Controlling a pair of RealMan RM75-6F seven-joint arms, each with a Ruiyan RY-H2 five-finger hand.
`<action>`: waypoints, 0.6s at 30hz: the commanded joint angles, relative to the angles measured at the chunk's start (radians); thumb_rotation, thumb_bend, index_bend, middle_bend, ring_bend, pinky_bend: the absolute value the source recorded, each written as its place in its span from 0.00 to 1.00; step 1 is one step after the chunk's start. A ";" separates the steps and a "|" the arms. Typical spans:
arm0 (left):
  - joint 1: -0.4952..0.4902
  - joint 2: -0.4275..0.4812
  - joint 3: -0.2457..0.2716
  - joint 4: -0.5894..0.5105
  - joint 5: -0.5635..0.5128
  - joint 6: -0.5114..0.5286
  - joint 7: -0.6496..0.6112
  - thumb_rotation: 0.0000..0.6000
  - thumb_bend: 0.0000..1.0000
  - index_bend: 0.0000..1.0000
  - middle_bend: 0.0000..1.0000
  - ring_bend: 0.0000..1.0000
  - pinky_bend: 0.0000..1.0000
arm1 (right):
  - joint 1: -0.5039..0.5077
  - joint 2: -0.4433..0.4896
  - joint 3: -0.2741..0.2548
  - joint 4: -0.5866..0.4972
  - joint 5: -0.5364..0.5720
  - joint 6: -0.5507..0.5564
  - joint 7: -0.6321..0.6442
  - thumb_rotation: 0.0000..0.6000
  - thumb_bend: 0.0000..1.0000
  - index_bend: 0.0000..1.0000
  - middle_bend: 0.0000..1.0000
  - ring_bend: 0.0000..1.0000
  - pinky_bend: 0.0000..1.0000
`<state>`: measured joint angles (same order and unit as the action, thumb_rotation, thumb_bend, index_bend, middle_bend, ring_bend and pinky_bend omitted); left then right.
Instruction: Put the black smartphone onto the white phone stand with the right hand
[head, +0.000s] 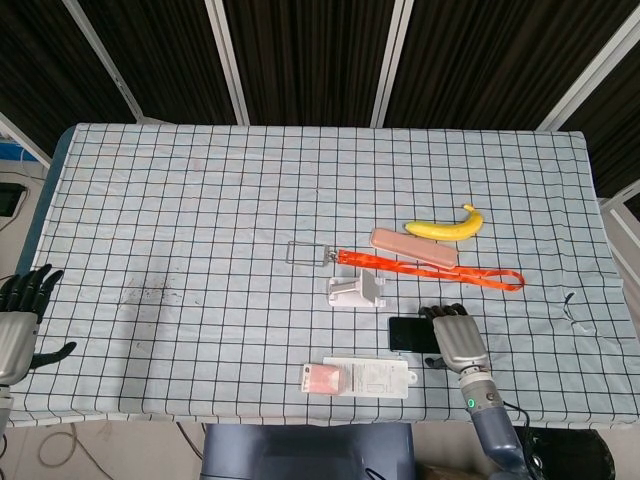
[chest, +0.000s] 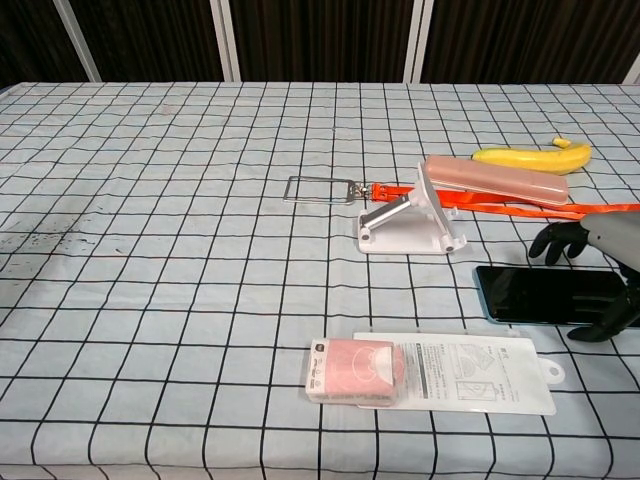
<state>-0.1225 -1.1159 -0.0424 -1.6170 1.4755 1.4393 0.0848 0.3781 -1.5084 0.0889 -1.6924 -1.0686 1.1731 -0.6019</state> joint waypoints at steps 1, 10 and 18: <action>0.000 0.001 0.000 -0.001 -0.001 -0.002 -0.002 1.00 0.00 0.00 0.00 0.00 0.00 | 0.004 -0.008 -0.002 0.005 0.002 0.002 -0.004 1.00 0.19 0.29 0.29 0.26 0.18; -0.002 0.004 0.000 -0.002 -0.004 -0.006 -0.010 1.00 0.00 0.00 0.00 0.00 0.00 | 0.017 -0.026 0.008 0.017 0.028 -0.001 -0.005 1.00 0.22 0.29 0.29 0.26 0.18; -0.003 0.005 -0.001 -0.004 -0.009 -0.009 -0.013 1.00 0.00 0.00 0.00 0.00 0.00 | 0.027 -0.033 0.011 0.019 0.045 -0.001 -0.010 1.00 0.25 0.30 0.30 0.26 0.18</action>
<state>-0.1252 -1.1109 -0.0430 -1.6208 1.4670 1.4301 0.0715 0.4044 -1.5416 0.0996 -1.6732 -1.0241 1.1723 -0.6117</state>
